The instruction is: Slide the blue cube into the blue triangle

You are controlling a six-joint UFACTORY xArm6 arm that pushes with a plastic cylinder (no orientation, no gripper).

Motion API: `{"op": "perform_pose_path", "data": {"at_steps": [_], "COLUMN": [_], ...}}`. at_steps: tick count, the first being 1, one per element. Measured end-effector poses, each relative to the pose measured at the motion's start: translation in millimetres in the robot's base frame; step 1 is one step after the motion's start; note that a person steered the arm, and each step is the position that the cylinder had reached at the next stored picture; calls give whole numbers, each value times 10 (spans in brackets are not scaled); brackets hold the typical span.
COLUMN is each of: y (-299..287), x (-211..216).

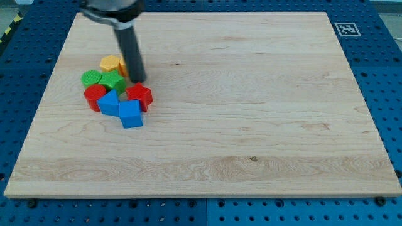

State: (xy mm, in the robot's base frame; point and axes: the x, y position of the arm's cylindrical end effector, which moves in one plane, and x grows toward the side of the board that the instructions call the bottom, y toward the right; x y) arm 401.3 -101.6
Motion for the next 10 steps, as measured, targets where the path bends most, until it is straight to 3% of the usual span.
{"op": "perform_pose_path", "data": {"at_steps": [1, 2, 3, 6, 10], "y": [682, 769, 502, -3, -66], "x": [218, 690, 1046, 1096, 839]}}
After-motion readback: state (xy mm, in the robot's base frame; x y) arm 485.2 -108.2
